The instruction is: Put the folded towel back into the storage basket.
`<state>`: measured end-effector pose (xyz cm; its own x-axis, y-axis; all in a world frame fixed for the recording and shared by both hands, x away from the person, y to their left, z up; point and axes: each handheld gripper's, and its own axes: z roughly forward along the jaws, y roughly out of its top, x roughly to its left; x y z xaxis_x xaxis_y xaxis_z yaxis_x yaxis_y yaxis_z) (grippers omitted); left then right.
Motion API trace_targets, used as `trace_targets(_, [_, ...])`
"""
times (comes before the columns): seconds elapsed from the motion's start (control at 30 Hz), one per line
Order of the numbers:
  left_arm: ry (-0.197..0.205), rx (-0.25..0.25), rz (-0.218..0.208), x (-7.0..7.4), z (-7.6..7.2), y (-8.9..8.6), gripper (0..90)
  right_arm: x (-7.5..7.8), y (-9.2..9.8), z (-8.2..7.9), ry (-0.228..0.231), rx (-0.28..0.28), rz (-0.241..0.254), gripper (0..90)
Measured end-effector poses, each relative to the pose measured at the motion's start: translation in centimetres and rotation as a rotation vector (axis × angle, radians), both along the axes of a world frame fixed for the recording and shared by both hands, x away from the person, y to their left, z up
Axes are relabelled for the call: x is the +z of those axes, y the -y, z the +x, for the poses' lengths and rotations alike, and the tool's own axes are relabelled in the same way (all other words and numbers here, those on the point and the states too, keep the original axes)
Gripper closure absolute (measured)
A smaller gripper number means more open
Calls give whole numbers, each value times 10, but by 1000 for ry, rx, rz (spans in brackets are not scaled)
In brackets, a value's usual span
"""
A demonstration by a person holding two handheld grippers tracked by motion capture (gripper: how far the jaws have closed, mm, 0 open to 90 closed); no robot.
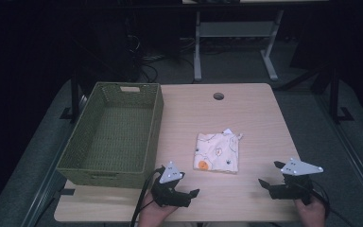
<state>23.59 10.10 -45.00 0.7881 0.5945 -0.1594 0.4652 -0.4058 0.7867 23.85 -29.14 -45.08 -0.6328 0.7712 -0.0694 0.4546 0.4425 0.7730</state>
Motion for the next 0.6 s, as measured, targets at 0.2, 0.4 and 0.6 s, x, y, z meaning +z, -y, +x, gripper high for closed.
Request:
trace_targets(0.2, [-5,-4,5,-1,1,0,223,0,1,1,1,0,4,135])
trace_targets(0.4, [10,2,8,4,3,3,221,0,1,1,3,0,8,135])
trace_targets(0.6, [10,-22,26,8,5,6,218,0,0,1,1,2,10,135])
